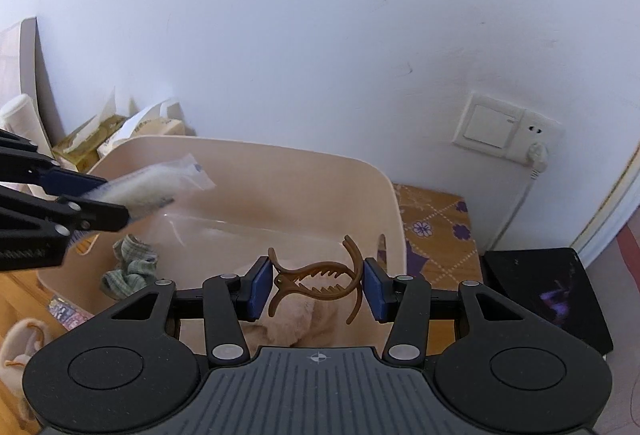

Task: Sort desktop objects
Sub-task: 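Carry the hair clip and clear snack packet over the beige basket with both grippers, then open both grippers to drop the hair clip and snack packet into the basket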

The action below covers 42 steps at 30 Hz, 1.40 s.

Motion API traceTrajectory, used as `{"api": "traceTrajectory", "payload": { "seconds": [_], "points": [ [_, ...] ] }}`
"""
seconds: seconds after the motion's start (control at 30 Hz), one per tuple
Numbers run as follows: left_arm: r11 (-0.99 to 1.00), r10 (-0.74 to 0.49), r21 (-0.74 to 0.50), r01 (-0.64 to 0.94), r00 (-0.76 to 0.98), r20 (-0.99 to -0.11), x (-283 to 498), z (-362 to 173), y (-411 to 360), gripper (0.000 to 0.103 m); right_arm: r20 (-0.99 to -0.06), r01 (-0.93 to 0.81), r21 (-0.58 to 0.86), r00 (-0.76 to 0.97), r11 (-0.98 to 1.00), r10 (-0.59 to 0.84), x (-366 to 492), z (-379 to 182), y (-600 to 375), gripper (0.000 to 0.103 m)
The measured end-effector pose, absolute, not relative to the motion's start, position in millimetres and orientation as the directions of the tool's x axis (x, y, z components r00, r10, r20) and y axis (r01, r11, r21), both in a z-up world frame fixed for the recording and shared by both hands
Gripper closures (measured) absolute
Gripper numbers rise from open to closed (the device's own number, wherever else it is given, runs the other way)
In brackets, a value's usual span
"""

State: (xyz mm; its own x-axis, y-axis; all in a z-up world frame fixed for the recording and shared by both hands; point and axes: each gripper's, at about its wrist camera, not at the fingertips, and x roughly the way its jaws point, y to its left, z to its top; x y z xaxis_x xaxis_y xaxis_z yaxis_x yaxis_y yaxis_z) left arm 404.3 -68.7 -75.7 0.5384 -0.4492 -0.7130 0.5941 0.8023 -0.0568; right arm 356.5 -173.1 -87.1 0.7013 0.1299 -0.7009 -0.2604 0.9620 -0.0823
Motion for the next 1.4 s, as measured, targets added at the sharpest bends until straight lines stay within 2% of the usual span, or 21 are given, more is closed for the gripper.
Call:
{"api": "traceTrajectory", "payload": {
  "seconds": [0.33, 0.87, 0.93, 1.0, 1.13, 1.2, 1.27, 1.4],
  "points": [
    [0.812, -0.369, -0.03, 0.582, 0.474, -0.799, 420, -112, -90, 0.076, -0.764, -0.296, -0.076, 0.63, 0.952, 0.135, 379, -122, -163, 0.057],
    [0.81, -0.322, -0.026, 0.586, 0.408, -0.854, 426, -137, -102, 0.075, -0.8, -0.362, -0.112, 0.585, 0.925, 0.132, 389, -144, -153, 0.057],
    [0.814, -0.318, -0.025, 0.58, 0.408, -0.856, 427, -137, -102, 0.075, -0.8, -0.367, -0.114, 0.585, 0.923, 0.134, 390, -144, -153, 0.056],
    [0.818, -0.314, -0.026, 0.574, 0.409, -0.857, 427, -137, -103, 0.074, -0.8, -0.366, -0.115, 0.586, 0.923, 0.133, 391, -144, -152, 0.048],
    [0.831, -0.299, -0.011, 0.556, 0.43, -0.852, 426, -137, -101, 0.064, -0.798, -0.365, -0.109, 0.586, 0.924, 0.137, 390, -143, -153, 0.043],
    [0.839, -0.291, -0.007, 0.544, 0.438, -0.851, 426, -136, -100, 0.048, -0.798, -0.364, -0.108, 0.587, 0.925, 0.138, 388, -143, -152, 0.034],
    [0.853, -0.281, -0.005, 0.521, 0.452, -0.846, 427, -134, -100, 0.036, -0.796, -0.353, -0.097, 0.589, 0.931, 0.14, 387, -142, -154, 0.031],
    [0.861, -0.283, -0.008, 0.509, 0.464, -0.84, 425, -129, -95, 0.032, -0.793, -0.336, -0.081, 0.592, 0.938, 0.143, 383, -138, -158, 0.023]
  ]
}}
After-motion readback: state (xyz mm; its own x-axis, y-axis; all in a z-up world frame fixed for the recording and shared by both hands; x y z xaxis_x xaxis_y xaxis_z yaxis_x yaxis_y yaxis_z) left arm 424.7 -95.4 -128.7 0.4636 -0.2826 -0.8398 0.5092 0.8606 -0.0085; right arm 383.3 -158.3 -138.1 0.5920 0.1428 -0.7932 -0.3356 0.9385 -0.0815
